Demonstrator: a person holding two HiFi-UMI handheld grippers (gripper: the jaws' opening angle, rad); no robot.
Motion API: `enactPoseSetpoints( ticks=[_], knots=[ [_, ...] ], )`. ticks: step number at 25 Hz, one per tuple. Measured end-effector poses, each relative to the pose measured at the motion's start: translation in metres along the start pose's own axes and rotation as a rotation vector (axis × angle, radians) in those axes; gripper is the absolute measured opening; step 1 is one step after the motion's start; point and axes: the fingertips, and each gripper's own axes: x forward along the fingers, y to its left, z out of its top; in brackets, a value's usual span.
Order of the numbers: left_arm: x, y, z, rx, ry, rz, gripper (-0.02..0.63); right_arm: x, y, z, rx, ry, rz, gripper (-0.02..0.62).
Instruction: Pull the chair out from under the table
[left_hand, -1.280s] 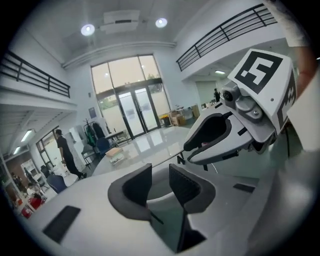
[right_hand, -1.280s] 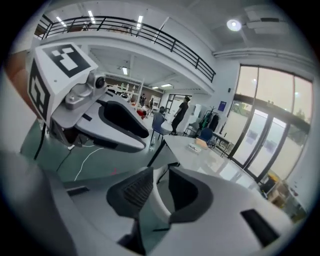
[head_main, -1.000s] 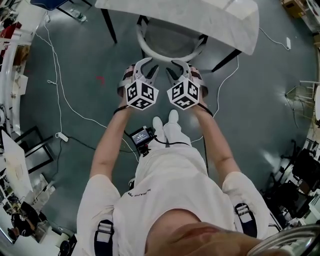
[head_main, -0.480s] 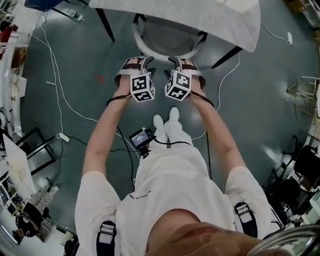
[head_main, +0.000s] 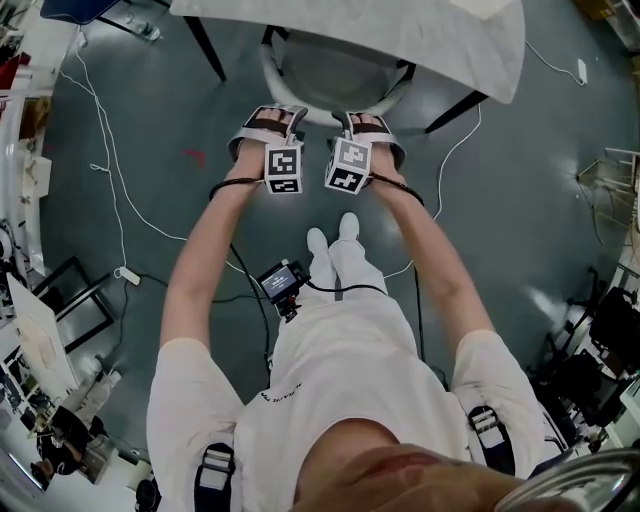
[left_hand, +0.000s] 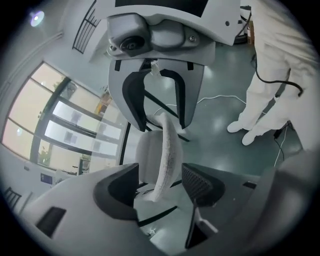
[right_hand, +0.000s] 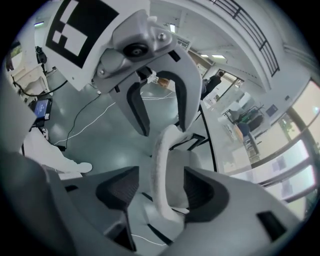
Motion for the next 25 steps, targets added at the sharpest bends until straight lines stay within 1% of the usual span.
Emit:
enactPoseSetpoints(
  ticks=[5, 9, 12, 18, 20, 21, 22, 23, 24, 25],
  knots=[
    [0.020, -0.010, -0.006, 0.029, 0.013, -0.025, 0.255, 0.017, 0.004, -0.006, -0.032, 0.029, 0.012, 0.278],
    [0.037, -0.015, -0.006, 0.041, 0.008, -0.049, 0.255, 0.033, 0.007, -0.016, -0.049, 0.054, 0.012, 0.278],
    [0.045, -0.014, -0.010, 0.065, 0.013, -0.041, 0.255, 0.041, 0.006, -0.019, -0.051, 0.067, -0.005, 0.278],
    [0.053, -0.014, -0.008, 0.123, 0.006, -0.037, 0.253, 0.051, 0.005, -0.025, -0.044, 0.091, -0.007, 0.273],
    [0.056, -0.015, -0.008, 0.134, 0.019, -0.039, 0.252, 0.052, 0.003, -0.027, -0.046, 0.098, -0.012, 0.229],
    [0.058, -0.015, -0.011, 0.145, 0.034, -0.039, 0.248, 0.053, 0.003, -0.028, -0.050, 0.101, -0.007, 0.185],
    [0.060, -0.015, -0.014, 0.158, 0.052, -0.038, 0.231, 0.054, 0.005, -0.028, -0.056, 0.103, 0.006, 0.159],
    [0.061, -0.016, -0.017, 0.169, 0.069, -0.036, 0.168, 0.056, 0.007, -0.027, -0.063, 0.104, 0.020, 0.121],
    [0.062, -0.017, -0.019, 0.175, 0.082, -0.034, 0.122, 0.056, 0.009, -0.027, -0.068, 0.105, 0.029, 0.113],
    [0.063, -0.018, -0.019, 0.176, 0.090, -0.031, 0.110, 0.057, 0.010, -0.028, -0.069, 0.105, 0.033, 0.107]
  ],
)
